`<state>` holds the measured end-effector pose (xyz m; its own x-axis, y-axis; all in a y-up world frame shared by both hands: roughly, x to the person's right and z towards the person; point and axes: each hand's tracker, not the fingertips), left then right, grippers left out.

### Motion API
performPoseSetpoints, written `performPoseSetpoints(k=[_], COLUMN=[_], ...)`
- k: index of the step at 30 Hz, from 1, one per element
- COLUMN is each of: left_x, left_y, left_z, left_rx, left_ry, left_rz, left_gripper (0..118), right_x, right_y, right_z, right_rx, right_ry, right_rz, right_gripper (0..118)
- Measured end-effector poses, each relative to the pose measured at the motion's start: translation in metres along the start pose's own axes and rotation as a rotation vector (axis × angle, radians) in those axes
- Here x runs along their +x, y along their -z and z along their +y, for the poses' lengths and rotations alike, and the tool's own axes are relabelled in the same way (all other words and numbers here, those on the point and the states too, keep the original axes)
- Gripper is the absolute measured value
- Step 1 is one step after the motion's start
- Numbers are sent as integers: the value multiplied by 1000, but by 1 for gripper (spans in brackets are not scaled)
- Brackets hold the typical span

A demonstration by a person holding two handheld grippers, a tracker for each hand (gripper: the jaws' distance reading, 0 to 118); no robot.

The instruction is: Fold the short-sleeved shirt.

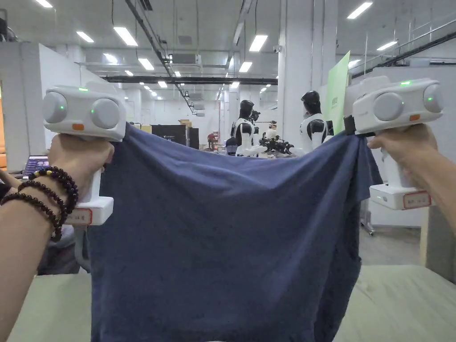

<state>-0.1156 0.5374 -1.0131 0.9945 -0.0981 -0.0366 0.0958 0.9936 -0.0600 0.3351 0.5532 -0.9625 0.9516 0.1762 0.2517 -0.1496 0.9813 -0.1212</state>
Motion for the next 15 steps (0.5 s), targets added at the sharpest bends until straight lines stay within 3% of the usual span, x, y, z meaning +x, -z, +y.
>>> performPoseSetpoints(k=[3,15], left_x=[-4,-2], left_y=[9,26], left_z=[7,-28], left_rx=[-15,-23], left_ry=[-22,-52], left_rz=[-15,-18], left_gripper=[4,4], right_x=[-3,-8], right_y=[12,14], right_z=[10,-10], right_rx=[24,41], right_ry=[47,40], right_rz=[15,-31], right_gripper=[3,3])
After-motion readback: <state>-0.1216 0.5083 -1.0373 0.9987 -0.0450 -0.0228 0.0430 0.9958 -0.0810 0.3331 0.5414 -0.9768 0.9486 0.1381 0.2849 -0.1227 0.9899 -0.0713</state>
